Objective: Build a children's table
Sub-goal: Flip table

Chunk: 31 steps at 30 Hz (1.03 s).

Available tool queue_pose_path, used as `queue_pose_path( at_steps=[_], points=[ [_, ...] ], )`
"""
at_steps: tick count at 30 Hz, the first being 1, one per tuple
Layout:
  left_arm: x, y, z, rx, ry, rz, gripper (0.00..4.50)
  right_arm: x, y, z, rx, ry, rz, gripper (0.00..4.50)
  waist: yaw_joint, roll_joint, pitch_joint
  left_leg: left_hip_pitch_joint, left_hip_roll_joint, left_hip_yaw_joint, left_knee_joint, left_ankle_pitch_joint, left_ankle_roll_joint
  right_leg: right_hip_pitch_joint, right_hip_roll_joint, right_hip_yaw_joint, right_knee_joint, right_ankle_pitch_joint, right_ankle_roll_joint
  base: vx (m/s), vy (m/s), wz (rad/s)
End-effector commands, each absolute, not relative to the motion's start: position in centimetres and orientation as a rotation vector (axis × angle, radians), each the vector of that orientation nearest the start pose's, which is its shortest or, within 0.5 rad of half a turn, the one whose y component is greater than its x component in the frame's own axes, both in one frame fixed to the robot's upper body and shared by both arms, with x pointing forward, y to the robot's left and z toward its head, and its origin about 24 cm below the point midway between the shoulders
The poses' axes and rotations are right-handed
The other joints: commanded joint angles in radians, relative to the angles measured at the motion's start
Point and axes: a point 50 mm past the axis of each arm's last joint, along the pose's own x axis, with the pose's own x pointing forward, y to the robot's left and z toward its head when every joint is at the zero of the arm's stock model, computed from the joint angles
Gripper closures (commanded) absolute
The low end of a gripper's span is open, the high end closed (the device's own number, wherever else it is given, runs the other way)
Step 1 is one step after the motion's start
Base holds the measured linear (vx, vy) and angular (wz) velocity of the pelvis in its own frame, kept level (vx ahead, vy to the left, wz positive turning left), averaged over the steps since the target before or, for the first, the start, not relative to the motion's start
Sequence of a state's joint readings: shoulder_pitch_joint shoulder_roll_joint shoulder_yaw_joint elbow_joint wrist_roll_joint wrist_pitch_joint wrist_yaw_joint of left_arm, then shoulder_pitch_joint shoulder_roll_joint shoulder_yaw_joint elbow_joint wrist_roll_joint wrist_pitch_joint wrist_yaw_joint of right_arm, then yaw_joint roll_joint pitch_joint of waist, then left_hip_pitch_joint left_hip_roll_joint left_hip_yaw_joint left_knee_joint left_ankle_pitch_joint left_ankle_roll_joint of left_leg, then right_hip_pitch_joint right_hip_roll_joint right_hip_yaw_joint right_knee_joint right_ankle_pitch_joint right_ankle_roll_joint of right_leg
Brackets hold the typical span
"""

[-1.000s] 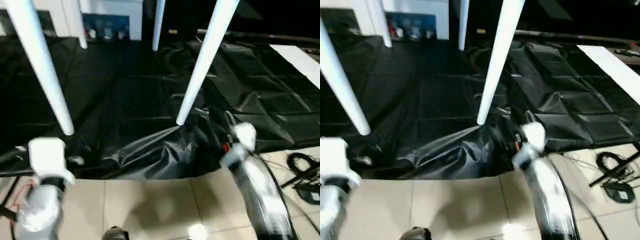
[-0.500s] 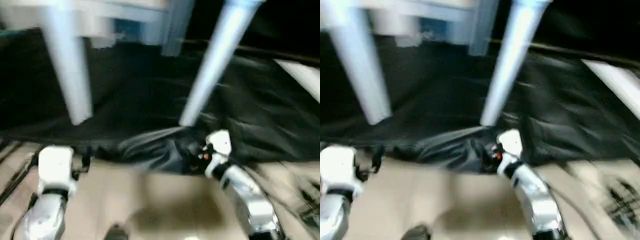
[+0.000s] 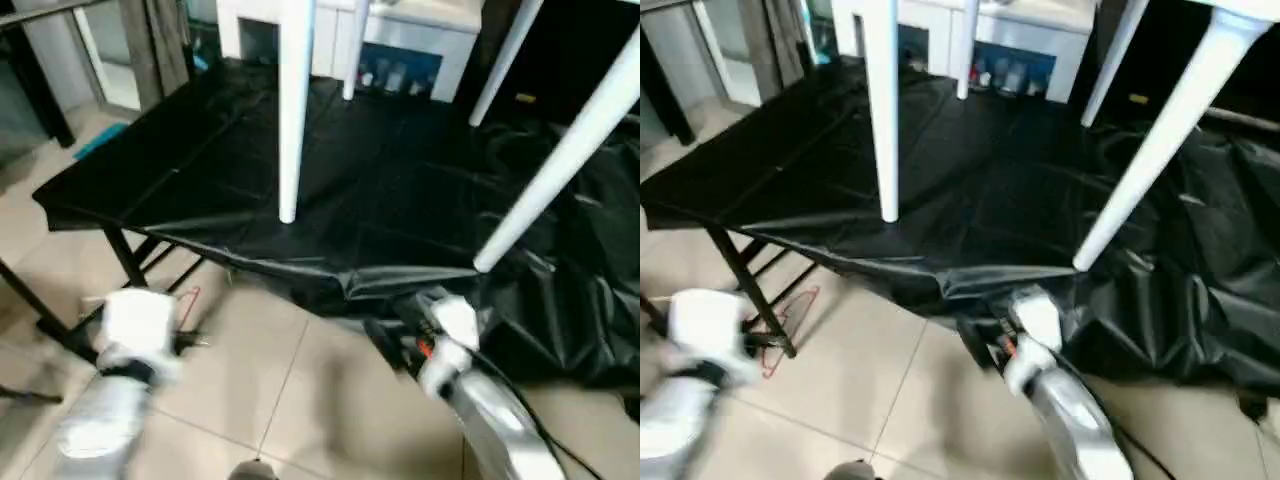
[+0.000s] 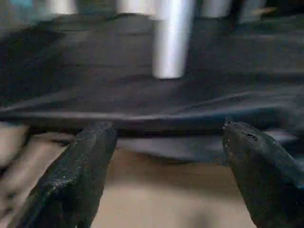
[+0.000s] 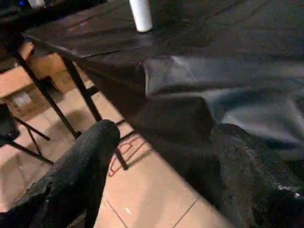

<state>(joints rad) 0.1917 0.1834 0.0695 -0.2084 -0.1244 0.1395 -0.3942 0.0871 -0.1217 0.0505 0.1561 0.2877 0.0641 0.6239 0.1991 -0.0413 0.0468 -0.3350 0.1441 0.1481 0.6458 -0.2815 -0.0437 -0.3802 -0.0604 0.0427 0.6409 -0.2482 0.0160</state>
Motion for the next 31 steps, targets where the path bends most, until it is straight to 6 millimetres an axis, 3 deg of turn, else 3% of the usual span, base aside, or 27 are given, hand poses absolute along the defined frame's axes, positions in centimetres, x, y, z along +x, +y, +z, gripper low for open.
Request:
queue_pose_path(
  at_steps=[1, 4, 5, 6, 8, 9, 10, 11, 12, 13, 14, 15, 16, 17, 18, 19, 20, 21, 22, 27, 31],
  points=[
    [21.4, 17.8, 3.6, -0.018, 0.127, -0.375, 0.45, 21.7, -14.1, -0.4, 0.261, 0.217, 0.653, 0.95, -0.035, 0.013, -0.031, 0.007, 0.068, -0.027, -0.129, -0.194, 0.036, 0.012, -0.047, 0.012, -0.077, -0.097, -0.138, -0.055, 0.015, -0.05],
    [21.5, 16.9, 2.9, -0.084, 0.163, -0.449, 0.45, 20.5, -13.9, -0.3, 0.258, 0.259, 0.794, 0.95, -0.077, 0.014, -0.031, -0.002, 0.071, -0.029, -0.133, -0.236, 0.002, 0.021, -0.053, 0.011, -0.085, -0.113, -0.128, 0.0, 0.0, 0.0],
    [21.6, 16.7, 2.6, -0.091, 0.178, -0.468, 0.45, 20.3, -13.9, -0.5, 0.25, 0.286, 0.828, 0.95, -0.096, 0.003, -0.027, -0.008, 0.067, -0.024, -0.132, -0.241, 0.004, 0.023, -0.055, 0.014, -0.095, -0.14, -0.126, 0.0, 0.0, 0.0],
    [21.5, 16.6, 2.1, -0.098, 0.207, -0.492, 0.45, 20.0, -13.9, -1.2, 0.239, 0.344, 0.852, 0.95, -0.11, 0.001, -0.028, -0.009, 0.065, -0.024, -0.131, -0.243, 0.004, 0.025, -0.058, 0.016, -0.101, -0.19, -0.125, 0.0, 0.0, 0.0],
    [21.4, 16.7, 0.9, -0.09, 0.284, -0.506, 0.45, 19.8, -14.0, -2.6, 0.197, 0.444, 0.855, 0.95, -0.121, -0.003, -0.031, -0.011, 0.062, -0.022, -0.126, -0.209, 0.007, 0.023, -0.058, 0.018, -0.101, -0.192, -0.127, 0.0, 0.0, 0.0],
    [21.1, 17.1, -1.5, -0.045, 0.442, -0.5, 0.45, 19.7, -14.3, -4.6, 0.112, 0.562, 0.845, 0.95, -0.13, -0.005, -0.036, -0.017, 0.061, -0.023, -0.122, -0.15, 0.012, 0.029, -0.061, 0.019, -0.098, -0.149, -0.138, 0.0, 0.0, 0.0],
    [20.8, 17.5, -3.3, 0.007, 0.55, -0.496, 0.45, 20.0, -14.7, -6.1, 0.027, 0.623, 0.782, 0.95, -0.141, -0.015, -0.042, -0.014, 0.054, -0.017, -0.113, -0.082, 0.021, 0.025, -0.054, 0.015, -0.095, -0.104, -0.146, 0.0, 0.0, 0.0],
    [20.7, 17.7, -3.8, 0.025, 0.581, -0.493, 0.45, 20.1, -14.8, -6.6, 0.002, 0.643, 0.757, 0.95, -0.152, -0.007, -0.04, -0.015, 0.05, -0.015, -0.113, -0.065, 0.025, 0.022, -0.054, 0.013, -0.096, -0.094, -0.162, 0.0, 0.0, 0.0],
    [20.5, 18.3, -5.7, 0.075, 0.683, -0.461, 0.45, 20.5, -15.2, -8.1, -0.023, 0.718, 0.659, 0.95, -0.159, -0.015, -0.042, -0.016, 0.051, -0.014, -0.112, -0.061, 0.021, 0.02, -0.055, 0.01, -0.098, -0.099, -0.171, 0.0, 0.0, 0.0],
    [20.3, 18.5, -6.6, 0.075, 0.73, -0.435, 0.45, 20.6, -15.2, -8.8, 0.005, 0.755, 0.602, 0.95, -0.165, -0.007, -0.046, -0.012, 0.049, -0.013, -0.111, -0.052, 0.016, 0.023, -0.055, 0.008, -0.092, -0.069, -0.197, 0.0, 0.0, 0.0],
    [20.3, 18.4, -7.3, 0.048, 0.757, -0.424, 0.45, 20.6, -15.2, -9.4, 0.02, 0.786, 0.575, 0.95, -0.164, -0.005, -0.051, -0.011, 0.058, -0.015, -0.108, -0.016, 0.02, 0.03, -0.061, 0.006, -0.082, 0.019, -0.232, 0.0, 0.0, 0.0],
    [20.3, 18.2, -7.7, 0.027, 0.771, -0.421, 0.45, 20.6, -15.2, -9.7, 0.026, 0.803, 0.563, 0.95, -0.166, -0.014, -0.051, -0.011, 0.061, -0.011, -0.107, -0.002, 0.03, 0.03, -0.059, 0.002, -0.081, 0.061, -0.247, 0.0, 0.0, 0.0],
    [20.3, 18.1, -8.3, 0.012, 0.78, -0.406, 0.45, 20.3, -15.1, -10.4, 0.037, 0.852, 0.536, 0.95, -0.161, -0.006, -0.053, -0.007, 0.066, -0.008, -0.103, 0.039, 0.051, 0.03, -0.061, -0.002, -0.072, 0.15, -0.28, 0.0, 0.0, 0.0],
    [20.2, 17.9, -9.0, -0.017, 0.792, -0.371, 0.45, 20.0, -15.0, -11.1, 0.052, 0.903, 0.494, 0.95, -0.164, -0.01, -0.055, -0.008, 0.062, -0.003, -0.099, 0.085, 0.074, 0.032, -0.058, -0.005, -0.065, 0.232, -0.312, 0.0, 0.0, 0.0],
    [20.1, 17.8, -9.7, -0.047, 0.819, -0.336, 0.45, 19.6, -15.0, -11.8, 0.067, 0.954, 0.446, 0.95, -0.164, -0.015, -0.055, -0.01, 0.064, -0.002, -0.1, 0.09, 0.083, 0.034, -0.058, -0.008, -0.065, 0.245, -0.319, 0.0, 0.0, 0.0],
    [19.6, 17.6, -10.5, -0.077, 0.865, -0.301, 0.45, 19.1, -15.1, -12.5, 0.053, 1.007, 0.405, 0.95, -0.164, -0.026, -0.054, -0.011, 0.066, -0.001, -0.1, 0.087, 0.092, 0.036, -0.062, -0.008, -0.066, 0.24, -0.328, 0.0, 0.0, 0.0],
    [19.3, 17.5, -11.1, -0.092, 0.903, -0.284, 0.45, 18.8, -15.2, -12.9, 0.033, 1.039, 0.381, 0.95, -0.155, -0.015, -0.052, -0.008, 0.075, -0.001, -0.102, 0.05, 0.088, 0.036, -0.074, -0.009, -0.069, 0.18, -0.34, 0.0, 0.0, 0.0],
    [18.9, 17.4, -11.5, -0.082, 0.922, -0.294, 0.45, 18.5, -15.2, -13.2, 0.022, 1.056, 0.37, 0.95, -0.156, -0.026, -0.05, -0.009, 0.077, 0.001, -0.104, 0.044, 0.087, 0.035, -0.073, -0.011, -0.071, 0.164, -0.339, 0.0, 0.0, 0.0],
    [18.6, 17.3, -11.7, -0.069, 0.932, -0.306, 0.45, 18.3, -15.2, -13.4, 0.014, 1.065, 0.366, 0.95, -0.151, -0.021, -0.05, -0.009, 0.082, 0.0, -0.106, 0.037, 0.081, 0.038, -0.077, -0.012, -0.07, 0.151, -0.333, 0.0, 0.0, 0.0],
    [18.5, 18.0, -12.2, -0.105, 0.914, -0.197, 0.45, 18.8, -14.8, -13.4, 0.085, 0.985, 0.339, 0.95, -0.151, -0.024, -0.048, -0.01, 0.087, 0.003, -0.11, -0.01, 0.076, 0.037, -0.08, -0.013, -0.072, 0.129, -0.324, 0.0, 0.0, 0.0],
    [16.3, 19.1, -14.0, -0.072, 1.082, -0.124, 0.45, 17.5, -15.6, -14.4, 0.083, 1.107, 0.274, 0.95, -0.149, -0.02, -0.045, -0.003, 0.089, 0.006, -0.114, -0.058, 0.059, 0.03, -0.079, -0.016, -0.078, 0.059, -0.32, 0.0, 0.0, 0.0]
  ],
)
